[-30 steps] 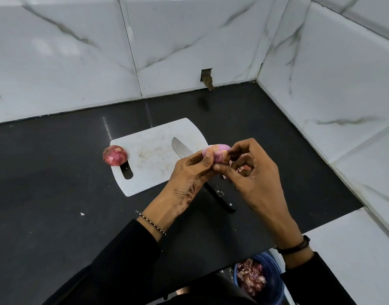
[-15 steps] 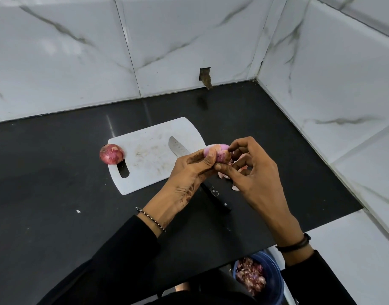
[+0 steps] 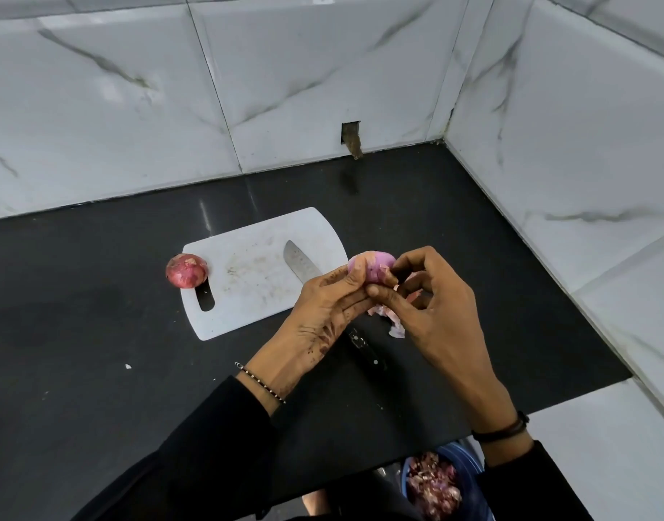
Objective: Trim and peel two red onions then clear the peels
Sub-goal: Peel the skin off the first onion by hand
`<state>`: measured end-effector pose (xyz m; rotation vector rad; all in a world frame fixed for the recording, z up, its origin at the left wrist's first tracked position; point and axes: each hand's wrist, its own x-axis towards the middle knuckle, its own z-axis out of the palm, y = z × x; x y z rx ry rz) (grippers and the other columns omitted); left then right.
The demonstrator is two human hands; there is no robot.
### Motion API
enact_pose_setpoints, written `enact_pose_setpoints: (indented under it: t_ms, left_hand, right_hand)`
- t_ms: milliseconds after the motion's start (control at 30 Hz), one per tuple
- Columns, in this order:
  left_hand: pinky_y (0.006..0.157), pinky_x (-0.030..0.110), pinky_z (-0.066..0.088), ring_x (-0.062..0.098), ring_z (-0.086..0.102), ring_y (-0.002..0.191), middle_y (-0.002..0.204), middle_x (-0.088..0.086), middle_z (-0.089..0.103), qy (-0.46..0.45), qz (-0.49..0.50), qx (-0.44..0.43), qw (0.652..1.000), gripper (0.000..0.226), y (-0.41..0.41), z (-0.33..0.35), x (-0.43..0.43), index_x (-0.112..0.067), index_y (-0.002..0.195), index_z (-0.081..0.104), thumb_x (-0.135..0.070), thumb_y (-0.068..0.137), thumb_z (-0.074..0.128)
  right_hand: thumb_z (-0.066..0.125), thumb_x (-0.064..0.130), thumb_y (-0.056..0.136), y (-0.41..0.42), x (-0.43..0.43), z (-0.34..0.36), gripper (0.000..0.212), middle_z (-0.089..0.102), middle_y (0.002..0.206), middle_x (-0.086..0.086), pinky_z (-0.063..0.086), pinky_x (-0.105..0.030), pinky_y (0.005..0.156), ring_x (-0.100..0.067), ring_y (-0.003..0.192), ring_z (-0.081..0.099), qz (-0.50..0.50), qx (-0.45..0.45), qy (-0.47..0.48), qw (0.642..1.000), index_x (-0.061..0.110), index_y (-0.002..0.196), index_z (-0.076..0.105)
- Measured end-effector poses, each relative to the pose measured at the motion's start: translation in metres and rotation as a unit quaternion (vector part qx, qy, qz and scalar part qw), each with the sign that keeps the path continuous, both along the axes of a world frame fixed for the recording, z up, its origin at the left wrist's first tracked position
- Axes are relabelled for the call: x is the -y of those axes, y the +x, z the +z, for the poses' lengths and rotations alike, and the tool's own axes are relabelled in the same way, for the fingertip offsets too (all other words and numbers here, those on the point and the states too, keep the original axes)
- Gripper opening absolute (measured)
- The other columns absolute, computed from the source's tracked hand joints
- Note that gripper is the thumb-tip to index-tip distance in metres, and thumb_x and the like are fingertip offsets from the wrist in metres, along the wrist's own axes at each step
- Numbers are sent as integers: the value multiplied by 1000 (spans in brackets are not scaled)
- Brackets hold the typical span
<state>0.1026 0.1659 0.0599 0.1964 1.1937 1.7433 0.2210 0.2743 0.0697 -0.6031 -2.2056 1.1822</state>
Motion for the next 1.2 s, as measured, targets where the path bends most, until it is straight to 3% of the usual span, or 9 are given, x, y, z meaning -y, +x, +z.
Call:
enact_pose_setpoints:
  t_ms: [167, 300, 500, 567, 667, 833, 900, 1067, 1200]
  left_hand:
    - [100, 39, 52, 28, 70, 110, 117, 20, 71, -8, 15, 26, 1000, 51, 3, 3, 0, 2, 128, 62, -27, 86, 63]
    - [97, 38, 55, 28, 71, 106, 118, 21, 71, -14, 20, 43, 999, 56, 5, 1, 0, 1, 129, 60, -28, 82, 67]
    - [83, 31, 61, 22, 75, 91, 101, 16, 75, -13, 31, 83, 996, 48, 6, -3, 4, 3, 123, 60, -22, 83, 67]
    - [86, 32, 60, 24, 74, 94, 103, 17, 75, -16, 29, 81, 996, 43, 7, -5, 5, 3, 124, 59, -20, 88, 64]
    - [96, 37, 55, 26, 72, 103, 112, 19, 73, -17, 20, 72, 997, 55, 8, -6, 8, 5, 130, 56, -22, 83, 67]
    - [102, 39, 52, 31, 65, 118, 127, 20, 67, -12, 3, 28, 1000, 92, 4, -12, 13, -1, 134, 57, -34, 56, 91]
    - [100, 38, 54, 30, 66, 117, 127, 18, 67, -17, -3, 2, 1000, 89, 1, -15, 16, -2, 134, 58, -33, 56, 90]
    - [88, 32, 59, 24, 71, 107, 125, 14, 68, -52, -14, -45, 998, 72, -7, -19, 21, -7, 129, 62, -26, 62, 80]
    - [80, 30, 61, 27, 73, 102, 109, 12, 76, -52, -25, -18, 998, 93, -8, -22, 23, -5, 122, 63, -39, 42, 95]
  right_hand:
    - [73, 32, 89, 9, -6, 0, 19, 66, 98, 13, 59, -39, 73, -10, 88, 66, 9, 6, -35, 999, 26, 105, 65]
    - [71, 31, 88, 14, 0, -2, 15, 66, 97, 15, 58, -38, 71, -11, 89, 66, 17, 2, -45, 999, 27, 102, 68]
    - [70, 35, 85, 23, 8, -7, 17, 65, 101, 12, 57, -37, 74, -13, 94, 64, 20, -5, -58, 998, 26, 99, 70]
    - [71, 35, 86, 25, 10, -7, 16, 67, 101, 10, 58, -39, 75, -13, 95, 65, 16, -4, -77, 997, 27, 99, 69]
    - [73, 30, 87, 27, 11, -6, 16, 70, 100, 8, 60, -42, 79, -15, 95, 68, 8, -18, -133, 991, 24, 101, 69]
    - [74, 22, 87, 25, 16, -1, 16, 74, 98, 5, 61, -40, 69, -16, 93, 72, -4, -56, -213, 975, 19, 103, 70]
    - [74, 19, 87, 24, 17, 1, 16, 75, 97, 4, 60, -40, 68, -16, 90, 73, -15, -63, -238, 969, 18, 103, 71]
    - [74, 16, 88, 20, 18, 3, 19, 75, 93, -4, 52, -24, 55, -14, 77, 71, -36, -93, -294, 950, 11, 106, 71]
    - [71, 18, 91, 20, 16, 1, 24, 75, 98, 0, 51, -20, 55, -10, 76, 72, -59, -74, -290, 952, 16, 114, 67]
